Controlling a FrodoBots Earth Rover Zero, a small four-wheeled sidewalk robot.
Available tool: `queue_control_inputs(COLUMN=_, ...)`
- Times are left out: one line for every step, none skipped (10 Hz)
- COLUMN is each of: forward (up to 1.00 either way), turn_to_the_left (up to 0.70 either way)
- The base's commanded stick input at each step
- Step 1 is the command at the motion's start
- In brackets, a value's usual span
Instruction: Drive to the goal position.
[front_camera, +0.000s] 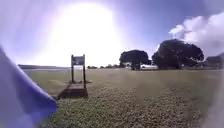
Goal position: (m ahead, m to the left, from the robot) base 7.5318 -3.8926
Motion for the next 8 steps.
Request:
queue_control_inputs(forward=0.70, turn_to_the_left=-0.14)
queue_control_inputs(forward=0.70, turn_to_the_left=-0.14)
queue_control_inputs(forward=0.70, turn_to_the_left=-0.14)
queue_control_inputs(forward=0.70, turn_to_the_left=-0.14)
queue_control_inputs(forward=0.70, turn_to_the_left=-0.14)
queue_control_inputs(forward=0.70, turn_to_the_left=-0.14)
queue_control_inputs(forward=0.70, turn_to_the_left=-0.14)
queue_control_inputs(forward=0.70, turn_to_the_left=-0.14)
